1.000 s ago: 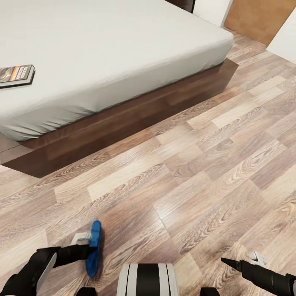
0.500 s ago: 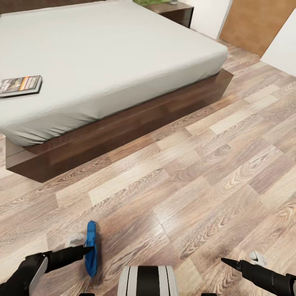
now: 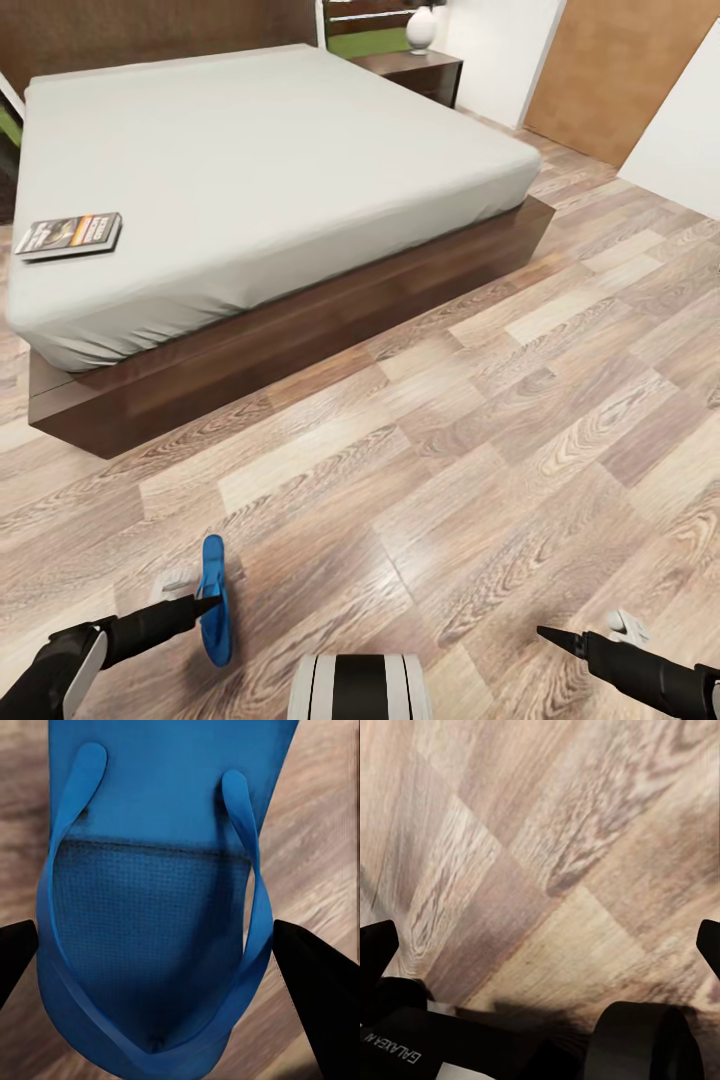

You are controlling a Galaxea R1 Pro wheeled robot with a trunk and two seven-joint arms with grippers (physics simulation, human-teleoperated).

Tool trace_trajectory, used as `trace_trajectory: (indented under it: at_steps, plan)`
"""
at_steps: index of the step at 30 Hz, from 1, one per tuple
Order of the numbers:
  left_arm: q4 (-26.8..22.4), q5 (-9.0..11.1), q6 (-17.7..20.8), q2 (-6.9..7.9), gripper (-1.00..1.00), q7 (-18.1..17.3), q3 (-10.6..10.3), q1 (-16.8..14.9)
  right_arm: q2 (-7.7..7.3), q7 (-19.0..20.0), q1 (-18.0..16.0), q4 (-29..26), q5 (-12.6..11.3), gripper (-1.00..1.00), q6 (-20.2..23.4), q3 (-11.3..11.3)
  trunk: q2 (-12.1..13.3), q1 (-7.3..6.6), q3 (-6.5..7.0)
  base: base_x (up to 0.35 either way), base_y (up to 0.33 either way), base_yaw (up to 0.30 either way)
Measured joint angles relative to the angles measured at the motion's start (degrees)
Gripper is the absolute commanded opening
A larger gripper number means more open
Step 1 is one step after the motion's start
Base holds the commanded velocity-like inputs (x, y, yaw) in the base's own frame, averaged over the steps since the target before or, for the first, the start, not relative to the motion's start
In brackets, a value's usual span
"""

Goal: In the bedroom, move the book from the bed onto either nightstand, and place the two sandals side by side next to the bed.

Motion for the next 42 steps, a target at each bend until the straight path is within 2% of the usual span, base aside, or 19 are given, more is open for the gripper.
trace_trajectory:
  at_steps: [15, 18, 21, 25, 38, 42]
  plan:
    - [0.0, 0.0, 0.0, -0.06, -1.00, -0.1, 0.0, 0.0, 0.02, 0.0, 0.0, -0.4, 0.0, 1.00, -0.1, 0.0, 0.2, -0.39, 3.33, 0.000, 0.000, 0.000]
    - [-1.0, 1.7, 1.0, 0.35, -1.00, -1.0, 1.0, -1.0, -0.26, 1.0, 0.2, -1.4, -1.0, 1.00, -1.1, -1.0, 0.2, -0.39, 3.33, 0.000, 0.000, 0.000]
    - [-2.0, 3.1, 2.1, 0.33, -1.00, -2.0, 1.2, -1.8, -0.26, 2.0, 0.2, -2.3, -2.0, 1.00, -2.0, -1.4, 0.2, -0.39, 3.33, 0.000, 0.000, 0.000]
    - [-3.4, 4.9, 3.2, -0.20, -1.00, -3.3, 1.5, -1.8, -0.10, 3.2, 0.2, -3.6, -1.7, 1.00, -3.3, -2.6, 0.2, -0.39, 3.33, 0.000, 0.000, 0.000]
    - [-7.8, 11.4, 3.2, 0.02, -1.00, -3.6, 1.7, -1.8, 0.02, 3.3, 0.2, -6.2, -1.6, 1.00, -7.4, -6.8, 0.4, -0.73, 6.20, 0.000, 0.000, 0.000]
    - [-9.1, 13.3, 3.2, 0.02, -1.00, -3.7, 1.7, -1.8, 0.01, 3.4, 0.2, -6.2, -1.6, 1.00, -8.7, -7.0, 0.4, -0.83, 7.09, 0.000, 0.000, 0.000]
